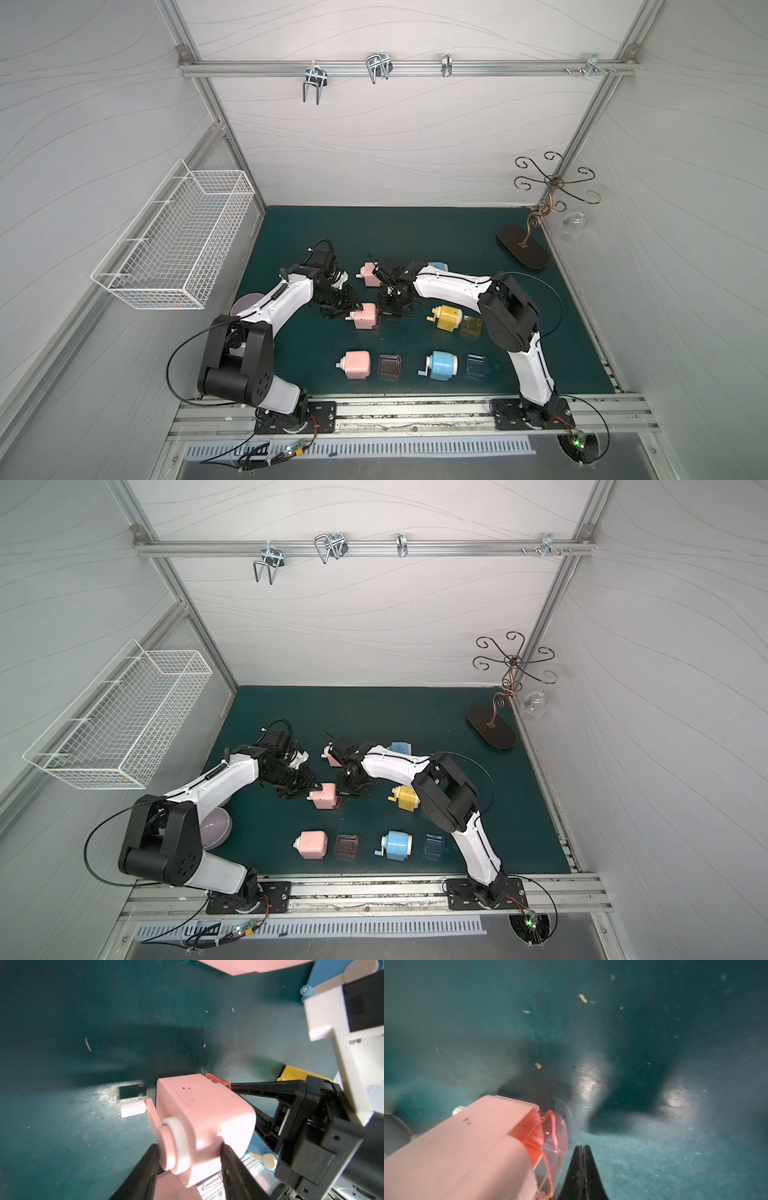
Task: Put the tray back into the pencil sharpener
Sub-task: Close the container of the pencil sharpener.
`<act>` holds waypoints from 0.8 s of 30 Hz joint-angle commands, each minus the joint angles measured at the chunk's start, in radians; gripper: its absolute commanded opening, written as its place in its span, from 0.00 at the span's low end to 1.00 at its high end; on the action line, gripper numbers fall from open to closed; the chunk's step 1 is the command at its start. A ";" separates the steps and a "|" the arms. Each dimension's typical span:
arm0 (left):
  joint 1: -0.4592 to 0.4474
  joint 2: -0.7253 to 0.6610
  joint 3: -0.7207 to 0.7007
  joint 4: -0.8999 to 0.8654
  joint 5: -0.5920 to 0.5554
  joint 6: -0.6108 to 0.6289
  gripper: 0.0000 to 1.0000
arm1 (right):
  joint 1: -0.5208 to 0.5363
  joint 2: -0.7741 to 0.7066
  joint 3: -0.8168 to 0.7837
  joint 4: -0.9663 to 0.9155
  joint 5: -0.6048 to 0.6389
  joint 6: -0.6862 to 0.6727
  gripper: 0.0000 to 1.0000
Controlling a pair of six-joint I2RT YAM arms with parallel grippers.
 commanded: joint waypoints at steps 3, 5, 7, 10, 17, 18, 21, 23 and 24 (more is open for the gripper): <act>-0.013 0.029 0.006 -0.003 -0.016 0.005 0.51 | 0.003 0.011 0.023 0.036 -0.027 0.016 0.00; -0.013 0.030 0.007 -0.004 -0.015 0.005 0.51 | 0.005 0.009 0.027 0.041 -0.032 0.016 0.00; -0.013 0.030 0.006 -0.003 -0.016 0.005 0.51 | 0.008 0.012 0.034 0.045 -0.038 0.016 0.00; -0.013 0.029 0.006 -0.004 -0.015 0.005 0.51 | 0.010 0.017 0.038 0.055 -0.050 0.018 0.00; -0.015 0.031 0.006 -0.003 -0.015 0.005 0.51 | 0.016 0.025 0.052 0.070 -0.071 0.025 0.00; -0.015 0.030 0.005 -0.004 -0.015 0.005 0.51 | 0.016 0.029 0.054 0.073 -0.077 0.027 0.00; -0.015 0.032 0.005 -0.005 -0.014 0.005 0.51 | 0.018 0.031 0.055 0.085 -0.091 0.030 0.00; -0.016 0.033 0.006 -0.004 -0.013 0.005 0.50 | 0.021 0.031 0.058 0.092 -0.098 0.034 0.00; -0.014 0.034 0.005 -0.003 -0.013 0.005 0.51 | 0.021 0.032 0.062 0.093 -0.101 0.036 0.00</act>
